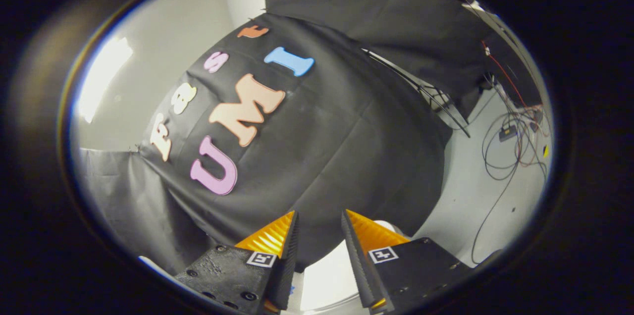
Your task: Open the toilet lid.
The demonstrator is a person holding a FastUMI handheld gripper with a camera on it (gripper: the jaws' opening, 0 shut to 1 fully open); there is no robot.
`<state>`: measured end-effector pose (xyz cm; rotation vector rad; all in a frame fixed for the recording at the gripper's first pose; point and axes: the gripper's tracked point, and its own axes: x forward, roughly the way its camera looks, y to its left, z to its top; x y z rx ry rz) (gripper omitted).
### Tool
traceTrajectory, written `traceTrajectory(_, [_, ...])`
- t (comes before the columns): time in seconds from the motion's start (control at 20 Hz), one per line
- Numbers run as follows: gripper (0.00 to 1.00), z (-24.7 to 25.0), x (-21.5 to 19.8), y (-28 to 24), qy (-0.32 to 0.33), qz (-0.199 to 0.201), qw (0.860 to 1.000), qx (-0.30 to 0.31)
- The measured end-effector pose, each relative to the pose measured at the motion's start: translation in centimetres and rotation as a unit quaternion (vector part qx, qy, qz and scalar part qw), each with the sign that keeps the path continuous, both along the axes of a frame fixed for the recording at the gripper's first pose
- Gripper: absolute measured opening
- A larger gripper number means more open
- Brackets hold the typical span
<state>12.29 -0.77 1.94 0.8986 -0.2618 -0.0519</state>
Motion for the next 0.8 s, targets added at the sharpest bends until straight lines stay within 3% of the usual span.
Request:
traceTrajectory(0.35, [0.53, -7.3, 4.4, 1.0, 0.016, 0.03, 0.994, 0.104])
traceTrajectory(0.8, [0.53, -17.5, 6.7, 0.6, 0.117, 0.037, 0.979, 0.166])
